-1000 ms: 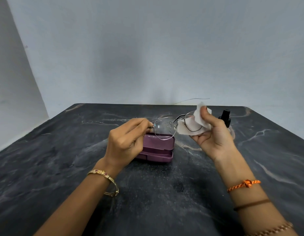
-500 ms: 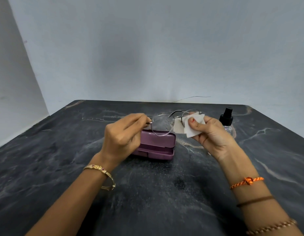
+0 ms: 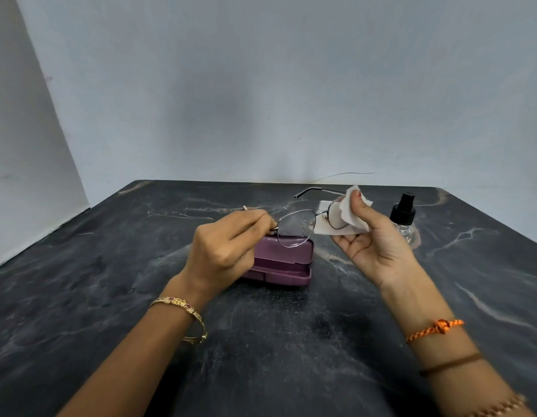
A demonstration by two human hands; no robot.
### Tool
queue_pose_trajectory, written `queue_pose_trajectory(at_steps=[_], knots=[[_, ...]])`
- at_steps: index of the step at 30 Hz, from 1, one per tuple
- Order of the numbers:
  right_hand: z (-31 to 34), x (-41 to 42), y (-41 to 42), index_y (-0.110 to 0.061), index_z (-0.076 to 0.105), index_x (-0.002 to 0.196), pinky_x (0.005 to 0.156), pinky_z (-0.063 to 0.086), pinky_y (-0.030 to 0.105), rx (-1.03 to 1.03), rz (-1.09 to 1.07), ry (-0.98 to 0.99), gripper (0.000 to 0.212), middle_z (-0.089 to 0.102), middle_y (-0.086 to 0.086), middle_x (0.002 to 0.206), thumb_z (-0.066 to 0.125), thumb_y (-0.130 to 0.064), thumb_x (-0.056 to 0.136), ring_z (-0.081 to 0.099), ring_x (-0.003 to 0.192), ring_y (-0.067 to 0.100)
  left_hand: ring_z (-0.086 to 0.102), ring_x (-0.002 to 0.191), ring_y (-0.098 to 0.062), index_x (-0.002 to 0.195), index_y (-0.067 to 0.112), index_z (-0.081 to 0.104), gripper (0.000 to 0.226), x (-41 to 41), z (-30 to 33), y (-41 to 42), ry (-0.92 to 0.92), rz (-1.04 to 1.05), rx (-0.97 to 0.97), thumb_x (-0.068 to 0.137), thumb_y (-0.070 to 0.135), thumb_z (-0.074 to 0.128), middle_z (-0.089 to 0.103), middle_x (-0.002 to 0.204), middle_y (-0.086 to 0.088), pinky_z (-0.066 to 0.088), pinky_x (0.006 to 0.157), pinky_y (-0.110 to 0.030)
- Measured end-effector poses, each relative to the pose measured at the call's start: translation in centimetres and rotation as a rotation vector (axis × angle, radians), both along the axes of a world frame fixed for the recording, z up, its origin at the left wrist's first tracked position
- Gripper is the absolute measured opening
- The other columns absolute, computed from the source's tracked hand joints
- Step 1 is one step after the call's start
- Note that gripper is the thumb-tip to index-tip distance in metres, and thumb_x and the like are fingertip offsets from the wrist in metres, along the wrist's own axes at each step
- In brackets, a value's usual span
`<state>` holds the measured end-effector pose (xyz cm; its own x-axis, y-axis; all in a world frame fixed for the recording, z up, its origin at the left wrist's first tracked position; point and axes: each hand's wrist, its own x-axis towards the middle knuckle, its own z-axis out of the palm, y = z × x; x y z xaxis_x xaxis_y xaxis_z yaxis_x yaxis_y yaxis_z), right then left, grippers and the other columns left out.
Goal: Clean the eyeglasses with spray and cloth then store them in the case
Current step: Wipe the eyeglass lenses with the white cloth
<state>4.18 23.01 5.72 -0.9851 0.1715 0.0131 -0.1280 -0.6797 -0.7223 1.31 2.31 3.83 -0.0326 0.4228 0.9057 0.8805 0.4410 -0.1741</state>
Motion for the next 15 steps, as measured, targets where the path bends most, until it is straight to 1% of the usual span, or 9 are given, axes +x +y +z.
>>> queue_pose_trajectory(at_steps=[2,4,8,10,12,13,15], knots=[[-0.1,0.1,-0.6,-0.008,0.06,0.08,0.054,0.059,0.027,0.029,0.034,0.021,0.017,0.073,0.002,0.061,0.065,-0.02,0.069,0.071,0.06,0.013,0.067,0.068,-0.023,0.09,-0.001,0.061,0.036,0.1,-0.1,0.2,0.01,-0.026,-0.02,0.062,-0.024,0.065,0.07,0.077,-0.015,0.056,0.052,-0.03],[-0.3,0.1,-1.0,-0.008,0.061,0.08,0.052,0.058,0.024,0.049,0.06,0.04,0.022,0.074,0.004,0.062,0.064,-0.017,0.061,0.071,0.06,0.013,0.066,0.069,-0.02,0.088,-0.002,0.063,0.034,0.2,-0.2,0.5,-0.003,-0.029,0.007,0.062,-0.025,0.066,0.07,0.076,-0.014,0.056,0.055,-0.028],[-0.2,0.0,-0.2,-0.006,0.061,0.081,0.051,0.056,0.019,0.135,0.095,0.054,0.023,0.074,0.002,0.061,0.061,-0.007,0.058,0.071,0.06,0.011,0.062,0.074,-0.015,0.08,-0.007,0.068,0.03,0.0,-0.2,0.4,-0.043,0.006,0.07,0.06,-0.029,0.064,0.07,0.074,-0.014,0.055,0.061,-0.023],[0.1,0.2,0.5,-0.007,0.065,0.079,0.052,0.056,0.019,0.256,0.116,0.044,0.022,0.074,0.001,0.063,0.063,-0.006,0.057,0.071,0.061,0.009,0.063,0.074,-0.014,0.078,-0.008,0.069,0.025,-0.1,0.1,0.1,-0.035,0.04,0.085,0.063,-0.027,0.063,0.07,0.074,-0.014,0.055,0.062,-0.023],[0.3,0.4,1.0,-0.011,0.071,0.072,0.053,0.056,0.019,0.393,0.116,0.018,0.017,0.075,0.0,0.064,0.066,-0.01,0.056,0.071,0.062,0.008,0.062,0.075,-0.014,0.079,-0.009,0.068,0.019,-0.2,0.4,-0.2,-0.023,0.051,0.121,0.069,-0.023,0.061,0.07,0.075,-0.016,0.055,0.065,-0.024],[0.3,0.4,1.2,-0.012,0.071,0.071,0.053,0.056,0.019,0.416,0.106,0.003,0.016,0.074,-0.001,0.063,0.066,-0.012,0.056,0.07,0.06,0.007,0.061,0.076,-0.014,0.081,-0.009,0.068,0.017,-0.3,0.5,-0.3,-0.02,0.05,0.139,0.073,-0.02,0.058,0.07,0.075,-0.016,0.055,0.065,-0.025],[0.4,0.5,1.5,-0.011,0.065,0.075,0.051,0.056,0.02,0.359,0.088,-0.027,0.015,0.073,-0.002,0.059,0.064,-0.012,0.06,0.069,0.056,0.007,0.061,0.076,-0.014,0.08,-0.008,0.067,0.016,-0.2,0.7,-0.4,-0.02,0.051,0.148,0.076,-0.018,0.055,0.07,0.075,-0.016,0.055,0.064,-0.025]])
